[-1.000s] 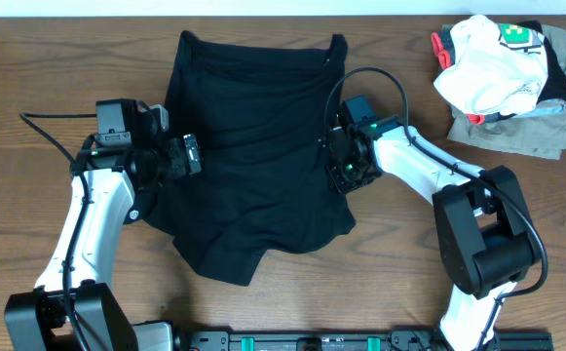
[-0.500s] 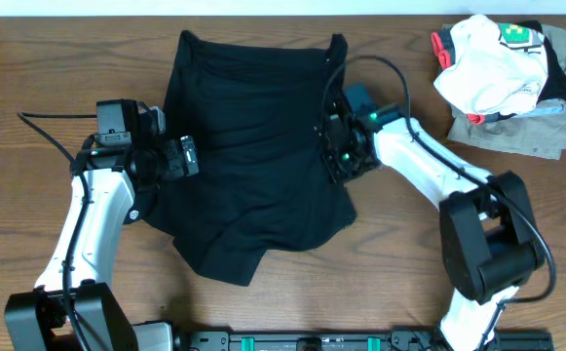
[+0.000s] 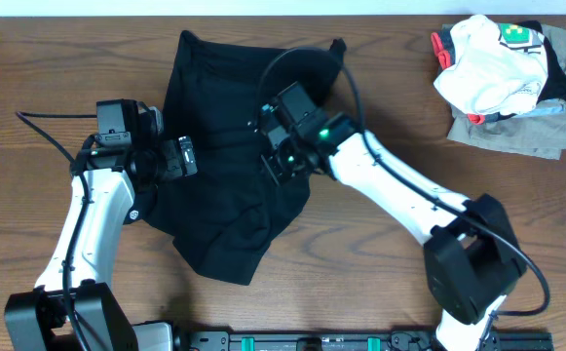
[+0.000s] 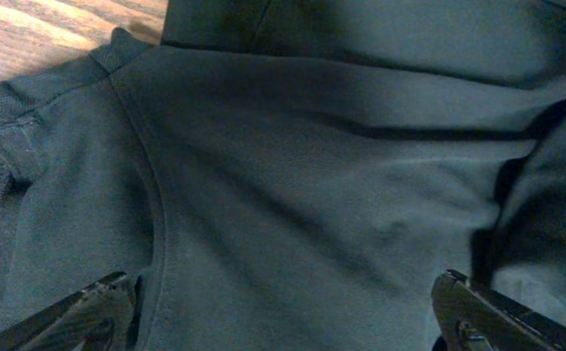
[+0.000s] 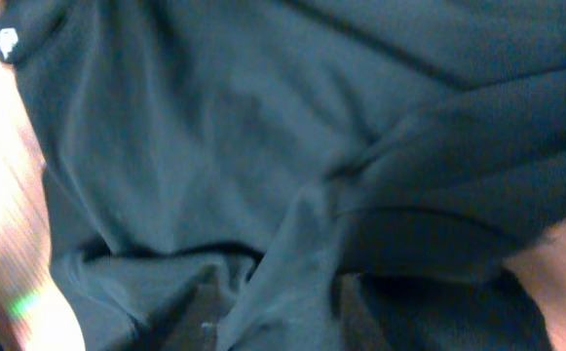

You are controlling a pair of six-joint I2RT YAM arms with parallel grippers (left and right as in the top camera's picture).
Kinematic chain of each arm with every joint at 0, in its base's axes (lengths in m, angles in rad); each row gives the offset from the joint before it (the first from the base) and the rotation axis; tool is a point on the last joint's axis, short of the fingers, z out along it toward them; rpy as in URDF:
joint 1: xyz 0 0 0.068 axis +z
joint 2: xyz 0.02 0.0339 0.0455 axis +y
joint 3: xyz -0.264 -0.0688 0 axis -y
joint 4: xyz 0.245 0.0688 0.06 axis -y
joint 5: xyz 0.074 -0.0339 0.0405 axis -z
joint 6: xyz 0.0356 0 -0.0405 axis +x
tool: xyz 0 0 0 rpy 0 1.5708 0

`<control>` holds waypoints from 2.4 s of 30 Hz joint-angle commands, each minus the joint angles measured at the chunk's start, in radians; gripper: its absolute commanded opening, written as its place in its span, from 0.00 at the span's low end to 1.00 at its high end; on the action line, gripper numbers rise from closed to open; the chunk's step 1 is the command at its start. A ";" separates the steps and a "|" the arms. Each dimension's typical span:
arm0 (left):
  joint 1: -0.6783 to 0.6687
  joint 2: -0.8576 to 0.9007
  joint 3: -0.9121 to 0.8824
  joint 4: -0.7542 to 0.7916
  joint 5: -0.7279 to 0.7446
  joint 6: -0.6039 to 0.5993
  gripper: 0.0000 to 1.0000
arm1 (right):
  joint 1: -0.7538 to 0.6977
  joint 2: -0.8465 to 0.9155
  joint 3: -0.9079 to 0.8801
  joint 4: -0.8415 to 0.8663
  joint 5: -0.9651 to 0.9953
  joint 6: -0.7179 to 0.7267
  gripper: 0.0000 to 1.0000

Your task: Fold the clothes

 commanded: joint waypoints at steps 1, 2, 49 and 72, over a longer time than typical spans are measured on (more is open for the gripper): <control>0.000 0.009 0.001 -0.004 -0.013 0.013 0.98 | 0.013 0.015 0.005 -0.013 0.029 0.018 0.61; 0.000 0.009 0.001 -0.004 -0.013 0.013 0.98 | 0.006 0.008 0.006 -0.019 0.037 0.019 0.65; 0.000 0.008 0.001 -0.015 -0.014 0.013 0.98 | -0.240 0.085 -0.189 0.101 -0.242 0.290 0.60; 0.000 0.009 0.001 -0.014 -0.014 0.013 0.98 | -0.328 -0.016 -0.188 -0.011 -0.170 0.213 0.01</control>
